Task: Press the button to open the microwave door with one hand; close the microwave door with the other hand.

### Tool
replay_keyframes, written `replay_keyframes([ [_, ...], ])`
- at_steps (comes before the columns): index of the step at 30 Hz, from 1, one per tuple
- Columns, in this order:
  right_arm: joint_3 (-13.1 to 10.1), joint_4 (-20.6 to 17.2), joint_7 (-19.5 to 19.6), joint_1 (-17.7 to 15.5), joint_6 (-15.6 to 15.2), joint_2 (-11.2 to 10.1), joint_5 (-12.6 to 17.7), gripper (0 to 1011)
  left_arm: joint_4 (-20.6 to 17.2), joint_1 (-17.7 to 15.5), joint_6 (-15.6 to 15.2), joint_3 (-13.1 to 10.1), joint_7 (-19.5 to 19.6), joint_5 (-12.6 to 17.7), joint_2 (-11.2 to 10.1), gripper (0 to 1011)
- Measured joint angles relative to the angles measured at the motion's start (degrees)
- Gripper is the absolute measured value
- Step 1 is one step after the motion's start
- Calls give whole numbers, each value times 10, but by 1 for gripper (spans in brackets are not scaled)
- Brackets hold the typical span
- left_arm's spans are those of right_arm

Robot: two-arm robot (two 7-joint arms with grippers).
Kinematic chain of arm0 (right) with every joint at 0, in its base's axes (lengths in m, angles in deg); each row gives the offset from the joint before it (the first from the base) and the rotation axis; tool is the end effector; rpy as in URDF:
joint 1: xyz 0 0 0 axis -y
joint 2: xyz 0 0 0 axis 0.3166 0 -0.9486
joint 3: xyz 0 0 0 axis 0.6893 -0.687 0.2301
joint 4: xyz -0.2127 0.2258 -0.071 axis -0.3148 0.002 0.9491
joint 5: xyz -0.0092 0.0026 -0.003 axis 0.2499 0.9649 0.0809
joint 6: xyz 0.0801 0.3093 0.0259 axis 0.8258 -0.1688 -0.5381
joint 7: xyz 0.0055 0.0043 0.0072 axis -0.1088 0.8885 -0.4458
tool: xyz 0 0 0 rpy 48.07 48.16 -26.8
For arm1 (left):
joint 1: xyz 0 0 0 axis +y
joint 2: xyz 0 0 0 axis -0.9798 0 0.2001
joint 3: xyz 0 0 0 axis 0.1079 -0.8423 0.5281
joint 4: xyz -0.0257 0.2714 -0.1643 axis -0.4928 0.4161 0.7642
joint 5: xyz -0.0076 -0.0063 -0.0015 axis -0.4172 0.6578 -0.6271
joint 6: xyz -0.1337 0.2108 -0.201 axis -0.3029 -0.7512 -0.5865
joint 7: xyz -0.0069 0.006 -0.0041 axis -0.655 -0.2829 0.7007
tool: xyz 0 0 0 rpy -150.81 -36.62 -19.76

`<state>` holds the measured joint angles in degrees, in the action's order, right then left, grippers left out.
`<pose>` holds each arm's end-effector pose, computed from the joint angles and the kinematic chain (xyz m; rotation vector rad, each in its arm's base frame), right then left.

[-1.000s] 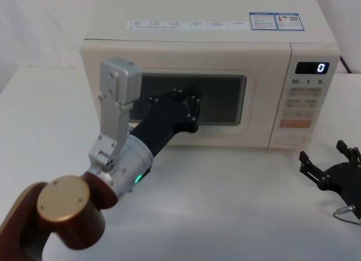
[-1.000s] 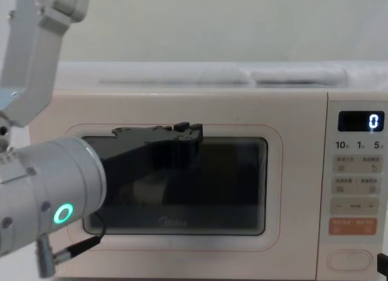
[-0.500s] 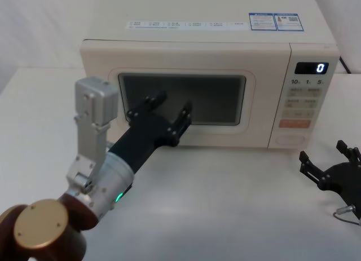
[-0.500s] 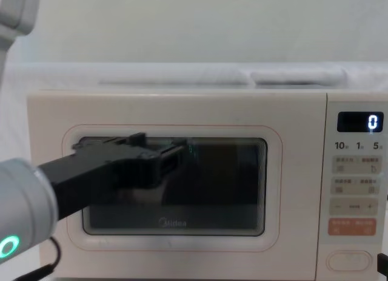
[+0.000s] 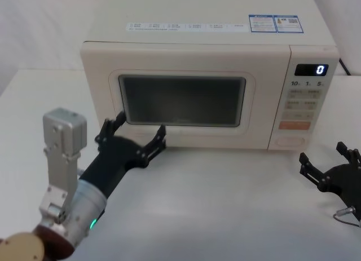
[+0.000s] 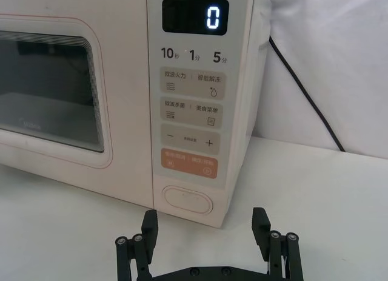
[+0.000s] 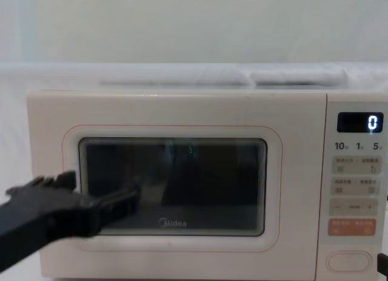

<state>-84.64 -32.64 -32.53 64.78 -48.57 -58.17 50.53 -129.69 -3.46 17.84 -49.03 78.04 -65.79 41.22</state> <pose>0.3013 -0.0471 -0.3373 -0.0387 -0.0410 -1.2296 0.2870 0.0104 -0.2743 -0.0437 -0.0662 1.1540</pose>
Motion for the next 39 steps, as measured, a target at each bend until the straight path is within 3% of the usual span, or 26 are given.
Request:
replay_keyframes([
  [15,0,0,0,0,0,0,0,1001,48,41,20,28,-20,24,23,1001],
  [39,0,0,0,0,0,0,0,1001,49,44,20,30,-22,27,25,1001],
])
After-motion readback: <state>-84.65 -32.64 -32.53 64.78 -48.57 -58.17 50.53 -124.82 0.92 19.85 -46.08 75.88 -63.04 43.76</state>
